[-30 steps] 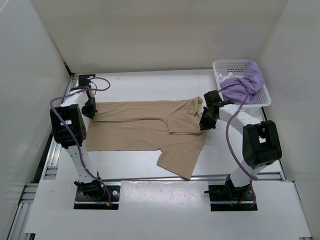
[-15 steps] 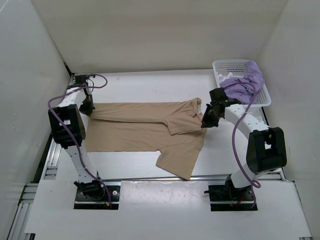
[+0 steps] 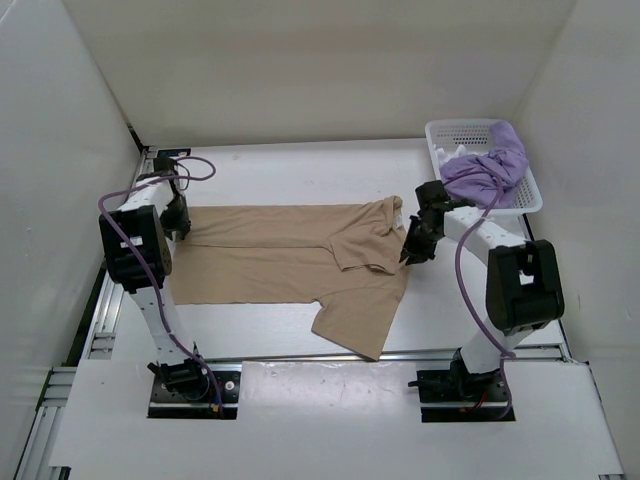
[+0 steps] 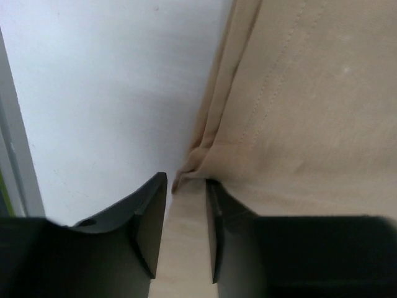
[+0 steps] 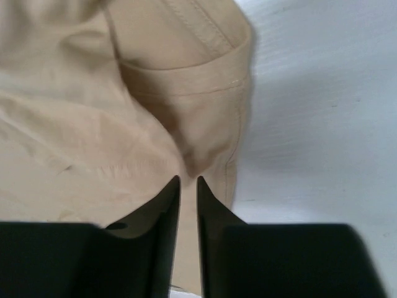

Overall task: Fold and stack the t-shirts
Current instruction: Fold the flattened tshirt in 1/3 of the way, then grap the side of the flattened tshirt closest away from the robot with both arms

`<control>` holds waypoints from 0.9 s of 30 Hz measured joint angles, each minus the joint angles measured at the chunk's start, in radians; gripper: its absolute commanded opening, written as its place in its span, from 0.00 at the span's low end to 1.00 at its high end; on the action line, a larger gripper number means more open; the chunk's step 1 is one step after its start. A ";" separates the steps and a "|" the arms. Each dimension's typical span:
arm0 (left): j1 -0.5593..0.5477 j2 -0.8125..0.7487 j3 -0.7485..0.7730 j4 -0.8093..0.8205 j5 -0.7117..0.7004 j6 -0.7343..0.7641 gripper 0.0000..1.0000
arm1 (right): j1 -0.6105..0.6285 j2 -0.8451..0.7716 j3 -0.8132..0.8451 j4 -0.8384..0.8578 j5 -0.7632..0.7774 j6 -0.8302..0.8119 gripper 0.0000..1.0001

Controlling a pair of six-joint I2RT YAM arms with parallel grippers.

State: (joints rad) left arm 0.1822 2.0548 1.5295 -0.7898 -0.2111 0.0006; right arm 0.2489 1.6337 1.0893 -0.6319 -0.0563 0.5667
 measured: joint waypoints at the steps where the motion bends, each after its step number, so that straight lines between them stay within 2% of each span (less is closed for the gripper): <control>1: 0.000 0.000 -0.002 -0.002 -0.004 0.002 0.56 | 0.000 0.021 0.000 0.000 0.000 0.000 0.35; 4: 0.002 0.000 -0.003 -0.003 -0.015 0.000 0.83 | -0.001 0.055 0.000 -0.002 0.000 -0.003 0.47; 6: 0.005 -0.010 -0.013 -0.003 -0.017 0.001 0.88 | -0.001 0.052 -0.003 0.000 0.000 -0.004 0.47; 10: 0.023 -0.088 -0.065 -0.016 -0.011 0.000 0.89 | -0.001 -0.017 -0.054 0.006 0.001 -0.014 0.55; 13: 0.048 -0.217 -0.142 -0.030 -0.005 0.000 0.89 | 0.016 -0.131 -0.140 0.006 0.007 -0.027 0.65; 15: 0.075 -0.320 -0.216 -0.036 0.007 0.000 0.89 | 0.048 -0.217 -0.209 0.001 0.008 -0.027 0.69; 19: 0.132 -0.481 -0.429 -0.049 0.015 0.000 0.89 | 0.163 -0.362 -0.377 0.014 -0.006 0.000 0.69; 23: 0.138 -0.477 -0.575 -0.055 0.027 0.000 0.89 | 0.238 -0.404 -0.494 0.040 -0.040 0.056 0.67; 27: 0.148 -0.448 -0.605 -0.040 0.048 0.000 0.87 | 0.351 -0.415 -0.520 0.099 -0.057 0.123 0.64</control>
State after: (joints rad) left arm 0.3302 1.6066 0.9249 -0.8303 -0.1627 0.0006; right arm 0.6003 1.2190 0.5697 -0.5327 -0.1131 0.6899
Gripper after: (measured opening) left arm 0.881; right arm 0.663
